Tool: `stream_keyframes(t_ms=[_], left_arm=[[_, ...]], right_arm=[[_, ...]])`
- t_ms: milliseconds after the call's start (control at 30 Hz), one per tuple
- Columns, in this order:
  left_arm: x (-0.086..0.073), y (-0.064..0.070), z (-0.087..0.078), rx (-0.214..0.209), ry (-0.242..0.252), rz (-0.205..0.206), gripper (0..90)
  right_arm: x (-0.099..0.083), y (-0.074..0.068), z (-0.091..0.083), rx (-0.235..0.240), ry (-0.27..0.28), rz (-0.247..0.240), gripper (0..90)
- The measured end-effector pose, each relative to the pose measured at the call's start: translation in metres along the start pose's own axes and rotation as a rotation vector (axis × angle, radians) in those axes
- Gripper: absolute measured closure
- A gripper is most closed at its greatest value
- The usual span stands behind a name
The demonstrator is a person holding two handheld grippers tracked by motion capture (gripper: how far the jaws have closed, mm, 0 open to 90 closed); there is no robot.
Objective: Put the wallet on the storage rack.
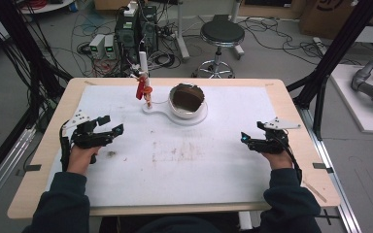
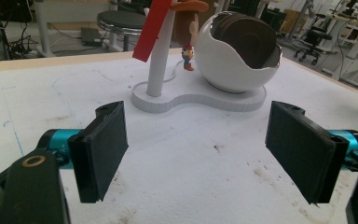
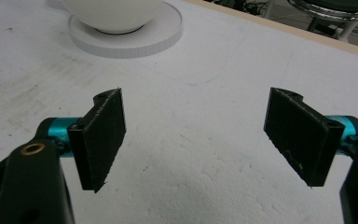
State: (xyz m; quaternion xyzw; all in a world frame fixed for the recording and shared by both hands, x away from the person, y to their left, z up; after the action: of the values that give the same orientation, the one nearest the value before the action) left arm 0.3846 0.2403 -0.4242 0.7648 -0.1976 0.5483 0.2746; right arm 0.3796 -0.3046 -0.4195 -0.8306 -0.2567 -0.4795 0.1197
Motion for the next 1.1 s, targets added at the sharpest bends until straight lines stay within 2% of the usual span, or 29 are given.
stream_keyframes(t_ms=[267, 533, 1100], left_arm=[[-0.0003, 0.0004, 0.0004, 0.007, -0.002, 0.003, 20.7], [0.0000, 0.0009, -0.0002, -0.001, -0.003, 0.003, 20.7], [-0.0003, 0.0010, 0.0001, -0.006, -0.004, 0.004, 20.7]], right_arm=[[-0.0049, 0.0046, 0.0018, -0.006, -0.009, 0.024, 21.0], [-0.0035, 0.0018, 0.0011, -0.009, -0.001, 0.008, 21.0], [-0.0048, 0.0007, 0.0044, -0.001, -0.011, 0.010, 21.0]])
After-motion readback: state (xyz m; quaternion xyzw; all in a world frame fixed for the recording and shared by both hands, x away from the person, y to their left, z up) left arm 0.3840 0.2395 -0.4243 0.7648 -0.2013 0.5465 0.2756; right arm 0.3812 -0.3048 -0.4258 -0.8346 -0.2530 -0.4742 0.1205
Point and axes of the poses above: each handheld gripper's, and its own axes: z roughly forward along the jaws, x roughly out of its top, y roughly to its right, the point moved 3 cm from there along z, roughly forward along the jaws
